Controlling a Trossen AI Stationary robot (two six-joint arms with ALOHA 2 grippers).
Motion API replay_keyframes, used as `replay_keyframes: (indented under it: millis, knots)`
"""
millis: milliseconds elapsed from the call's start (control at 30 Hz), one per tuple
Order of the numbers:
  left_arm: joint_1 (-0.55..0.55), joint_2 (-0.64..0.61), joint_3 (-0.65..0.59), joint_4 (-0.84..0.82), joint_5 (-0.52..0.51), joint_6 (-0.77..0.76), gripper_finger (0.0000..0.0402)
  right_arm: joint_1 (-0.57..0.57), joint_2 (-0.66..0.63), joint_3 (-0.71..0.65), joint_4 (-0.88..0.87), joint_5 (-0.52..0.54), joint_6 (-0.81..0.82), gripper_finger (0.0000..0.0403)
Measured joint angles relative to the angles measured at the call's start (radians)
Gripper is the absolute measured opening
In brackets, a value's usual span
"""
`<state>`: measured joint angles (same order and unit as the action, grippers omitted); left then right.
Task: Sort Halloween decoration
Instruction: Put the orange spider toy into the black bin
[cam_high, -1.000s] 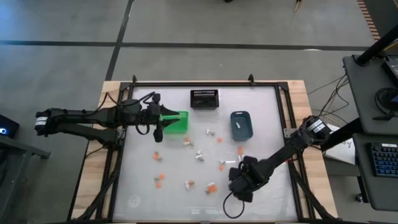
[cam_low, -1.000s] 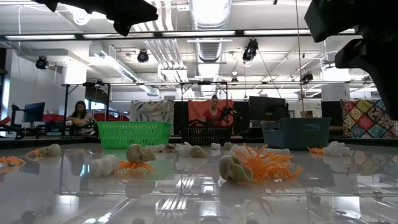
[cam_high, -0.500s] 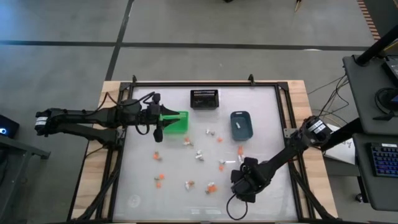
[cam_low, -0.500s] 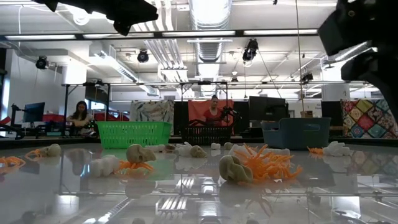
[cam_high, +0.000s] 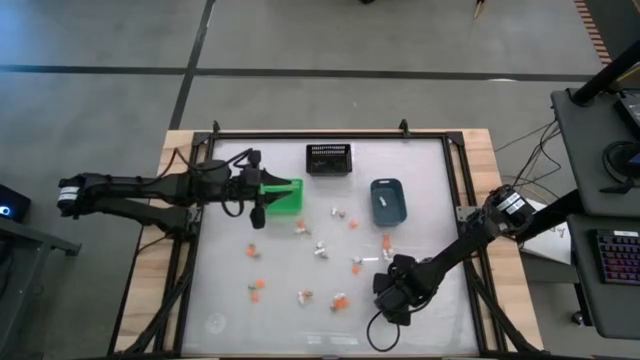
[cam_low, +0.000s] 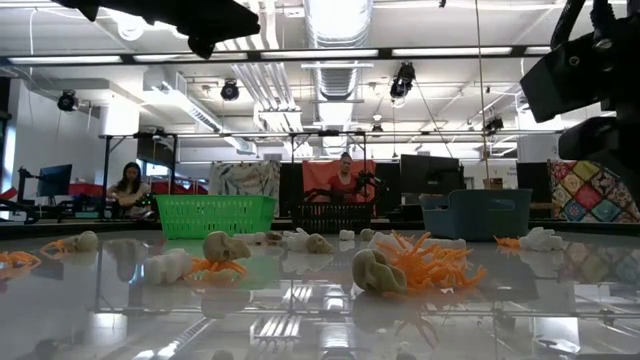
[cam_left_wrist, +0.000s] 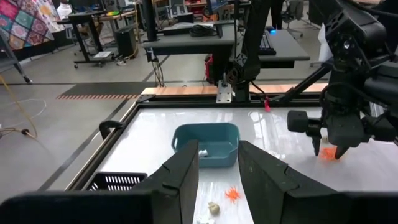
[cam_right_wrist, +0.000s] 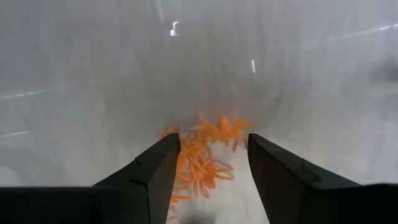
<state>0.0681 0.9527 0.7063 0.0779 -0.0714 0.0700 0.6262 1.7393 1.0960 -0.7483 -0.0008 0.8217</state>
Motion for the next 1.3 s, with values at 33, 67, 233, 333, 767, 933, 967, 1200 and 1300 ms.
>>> replay_keyframes:
  millis: [33, 67, 233, 333, 767, 933, 967, 1200, 1300]
  knots:
    - [0.0, 0.003, 0.0, 0.0, 0.0, 0.0, 0.0096, 0.0, 0.0, 0.0, 0.001, 0.0, 0.0, 0.0187]
    - [0.0, 0.007, 0.0, 0.0, 0.0, 0.0, 0.0096, 0.0, 0.0, -0.001, 0.001, 0.0, 0.0, 0.0187]
    - [0.0, 0.021, 0.0, 0.002, 0.0, 0.0, 0.0096, 0.0, 0.0, 0.005, -0.001, 0.001, -0.001, 0.0187]
    - [0.0, 0.023, 0.0, 0.004, 0.0, 0.0, 0.0096, -0.001, -0.001, 0.011, -0.002, 0.001, 0.001, 0.0187]
    - [0.0, 0.021, 0.0, 0.013, 0.0, 0.0, 0.0096, -0.025, -0.04, 0.011, -0.004, 0.002, 0.045, 0.0187]
    - [0.0, 0.021, 0.0, 0.017, 0.0, 0.0, 0.0096, -0.044, -0.064, 0.009, -0.006, 0.03, 0.069, 0.0187]
    - [0.0, 0.021, 0.0, 0.018, 0.0, 0.0, 0.0096, -0.049, -0.065, 0.008, -0.006, 0.045, 0.077, 0.0187]
    - [0.0, 0.021, 0.0, 0.02, 0.0, 0.004, 0.0096, -0.055, -0.044, -0.003, -0.002, 0.054, 0.058, 0.0187]
    - [0.0, 0.021, 0.0, 0.02, 0.0, 0.005, 0.0096, -0.056, -0.042, -0.011, -0.002, 0.056, 0.057, 0.0187]
